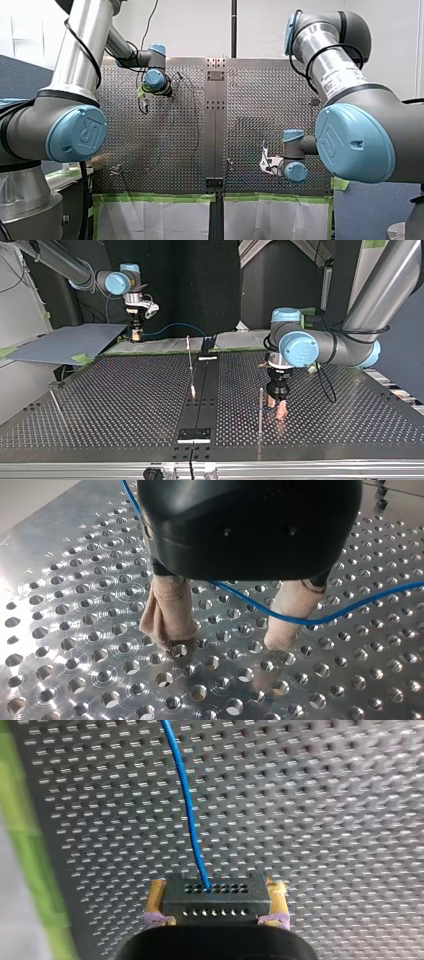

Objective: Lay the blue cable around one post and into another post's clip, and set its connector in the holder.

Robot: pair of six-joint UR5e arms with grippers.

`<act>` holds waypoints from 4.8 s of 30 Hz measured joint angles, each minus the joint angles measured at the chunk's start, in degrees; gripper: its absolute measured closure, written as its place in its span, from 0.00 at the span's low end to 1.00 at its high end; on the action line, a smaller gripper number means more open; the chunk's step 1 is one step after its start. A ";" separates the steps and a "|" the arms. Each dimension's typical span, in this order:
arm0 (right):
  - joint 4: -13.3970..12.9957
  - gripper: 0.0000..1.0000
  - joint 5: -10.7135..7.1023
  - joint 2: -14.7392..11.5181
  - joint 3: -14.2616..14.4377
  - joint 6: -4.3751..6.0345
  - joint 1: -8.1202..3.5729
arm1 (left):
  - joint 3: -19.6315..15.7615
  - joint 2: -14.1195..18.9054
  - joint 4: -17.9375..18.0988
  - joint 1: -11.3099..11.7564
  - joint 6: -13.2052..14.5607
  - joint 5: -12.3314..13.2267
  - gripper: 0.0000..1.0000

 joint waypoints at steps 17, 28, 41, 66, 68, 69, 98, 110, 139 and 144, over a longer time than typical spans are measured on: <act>-2.44 1.00 0.21 -1.63 0.04 -0.52 1.24 | -0.01 0.00 0.00 0.01 -0.04 0.00 0.00; -4.03 1.00 0.29 1.84 0.03 -0.34 1.68 | -0.01 0.00 0.00 -0.03 -0.04 -0.04 0.00; -4.11 1.00 0.30 1.95 0.03 -0.30 1.72 | -0.01 0.00 0.19 -0.48 -5.40 -0.06 0.00; -4.20 1.00 0.32 1.97 -0.01 -0.32 1.73 | -0.20 0.59 -5.98 -0.45 -17.65 2.55 0.00; -4.14 1.00 0.33 1.96 -0.03 -0.35 1.72 | -0.59 0.96 -5.51 -0.29 -18.59 3.25 0.00; -4.15 1.00 0.32 1.95 -0.03 -0.36 1.72 | -0.88 1.20 -5.20 -0.17 -19.04 3.42 0.00; -3.16 1.00 0.26 1.95 -0.58 0.12 1.74 | -7.31 11.21 -8.04 0.53 -28.62 -2.33 0.00; -0.84 1.00 0.23 1.95 -1.55 -0.93 1.75 | -1.91 17.21 -14.05 0.55 -22.70 -8.27 0.00; 0.69 1.00 0.24 1.98 -2.17 -2.13 2.37 | 3.87 20.55 -28.40 -2.69 -8.35 1.69 0.00; 0.71 1.00 0.24 1.97 -2.17 -2.13 2.45 | 3.93 20.50 -30.95 -2.74 -5.76 0.78 0.00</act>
